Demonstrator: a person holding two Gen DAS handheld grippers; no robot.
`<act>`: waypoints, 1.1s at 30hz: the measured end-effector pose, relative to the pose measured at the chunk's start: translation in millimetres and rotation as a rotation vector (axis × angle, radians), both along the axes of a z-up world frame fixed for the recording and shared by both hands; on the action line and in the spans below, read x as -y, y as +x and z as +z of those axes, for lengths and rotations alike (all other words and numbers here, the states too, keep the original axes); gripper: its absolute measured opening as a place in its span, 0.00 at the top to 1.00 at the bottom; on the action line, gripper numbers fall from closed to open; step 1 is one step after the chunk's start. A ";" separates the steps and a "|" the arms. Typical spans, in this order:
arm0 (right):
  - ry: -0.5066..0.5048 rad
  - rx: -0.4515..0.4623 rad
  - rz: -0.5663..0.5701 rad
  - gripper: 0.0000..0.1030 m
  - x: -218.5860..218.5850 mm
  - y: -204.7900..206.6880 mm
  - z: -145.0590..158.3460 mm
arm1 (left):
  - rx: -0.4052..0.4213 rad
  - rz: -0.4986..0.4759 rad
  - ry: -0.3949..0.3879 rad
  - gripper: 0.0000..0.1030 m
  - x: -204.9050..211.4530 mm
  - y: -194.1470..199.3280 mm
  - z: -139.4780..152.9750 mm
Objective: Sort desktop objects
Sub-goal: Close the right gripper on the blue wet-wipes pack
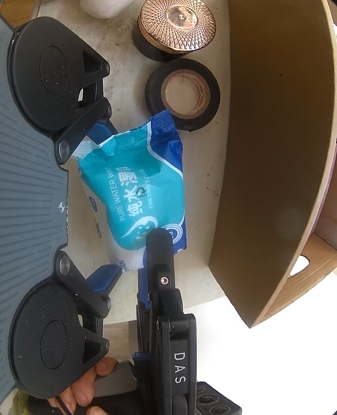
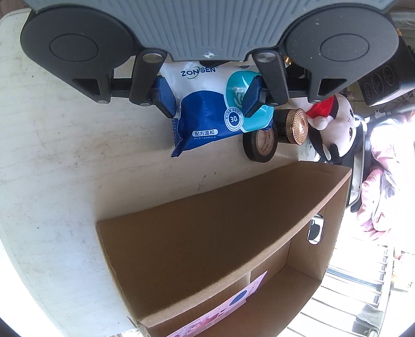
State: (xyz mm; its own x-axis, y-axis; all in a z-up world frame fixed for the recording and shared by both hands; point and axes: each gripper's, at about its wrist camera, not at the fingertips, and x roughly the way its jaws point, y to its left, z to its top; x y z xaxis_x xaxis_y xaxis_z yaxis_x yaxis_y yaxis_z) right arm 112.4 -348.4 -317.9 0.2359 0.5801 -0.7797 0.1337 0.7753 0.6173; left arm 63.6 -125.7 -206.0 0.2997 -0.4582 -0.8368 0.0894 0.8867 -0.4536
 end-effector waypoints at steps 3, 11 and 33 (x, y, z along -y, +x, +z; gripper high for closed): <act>-0.026 0.010 0.017 0.39 -5.1 1.8 3.8 | -0.009 0.015 -0.017 0.07 -0.4 -3.6 0.6; -0.022 -0.011 -0.004 0.37 5.8 4.2 1.9 | -0.035 0.027 -0.077 0.08 -3.2 -19.9 1.8; 0.051 -0.076 -0.039 0.33 8.9 -1.8 -8.1 | -0.051 -0.019 -0.060 0.06 -8.4 -42.7 0.5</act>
